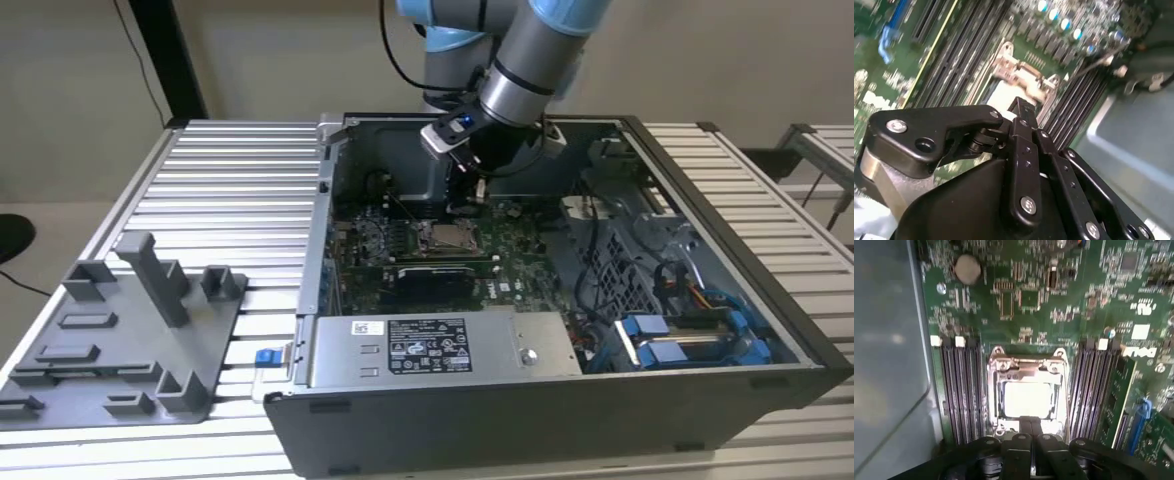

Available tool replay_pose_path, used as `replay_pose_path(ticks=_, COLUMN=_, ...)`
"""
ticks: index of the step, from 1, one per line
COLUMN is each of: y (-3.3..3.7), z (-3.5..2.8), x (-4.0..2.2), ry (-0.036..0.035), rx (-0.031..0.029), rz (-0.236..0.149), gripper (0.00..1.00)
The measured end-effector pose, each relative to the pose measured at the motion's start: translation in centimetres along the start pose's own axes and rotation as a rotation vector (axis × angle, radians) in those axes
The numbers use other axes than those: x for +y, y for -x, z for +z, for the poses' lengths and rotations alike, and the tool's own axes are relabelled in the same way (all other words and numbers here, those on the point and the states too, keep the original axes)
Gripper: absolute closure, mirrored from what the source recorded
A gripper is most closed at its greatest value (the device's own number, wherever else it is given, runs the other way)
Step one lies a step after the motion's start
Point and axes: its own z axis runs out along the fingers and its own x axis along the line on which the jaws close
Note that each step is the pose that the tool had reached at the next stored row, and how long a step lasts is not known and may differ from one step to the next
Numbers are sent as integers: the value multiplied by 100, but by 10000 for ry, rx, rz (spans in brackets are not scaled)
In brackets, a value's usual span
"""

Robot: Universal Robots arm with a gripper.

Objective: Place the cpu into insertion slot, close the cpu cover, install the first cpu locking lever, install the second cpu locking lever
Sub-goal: 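Close the cpu cover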

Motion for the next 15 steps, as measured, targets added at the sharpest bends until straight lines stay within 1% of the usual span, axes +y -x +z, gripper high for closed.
replay_pose_path(ticks=3, y=0, z=71, x=-120, ry=78, rx=24, rz=-11, gripper=100)
replay_pose_path(ticks=5, y=-1, z=111, x=-200, ry=134, rx=70, rz=-28, gripper=100)
replay_pose_path(ticks=6, y=-1, z=130, x=-242, ry=158, rx=117, rz=-42, gripper=100)
replay_pose_path(ticks=8, y=-2, z=165, x=-314, ry=197, rx=233, rz=-81, gripper=100)
replay_pose_path(ticks=9, y=-2, z=177, x=-329, ry=223, rx=296, rz=-102, gripper=100)
replay_pose_path(ticks=10, y=-2, z=182, x=-328, ry=256, rx=344, rz=-128, gripper=100)
replay_pose_path(ticks=11, y=-2, z=184, x=-327, ry=313, rx=373, rz=-155, gripper=100)
replay_pose_path(ticks=12, y=-2, z=185, x=-327, ry=409, rx=386, rz=-187, gripper=100)
replay_pose_path(ticks=14, y=-2, z=188, x=-326, ry=664, rx=412, rz=-242, gripper=100)
replay_pose_path(ticks=15, y=-1, z=191, x=-326, ry=798, rx=412, rz=-257, gripper=100)
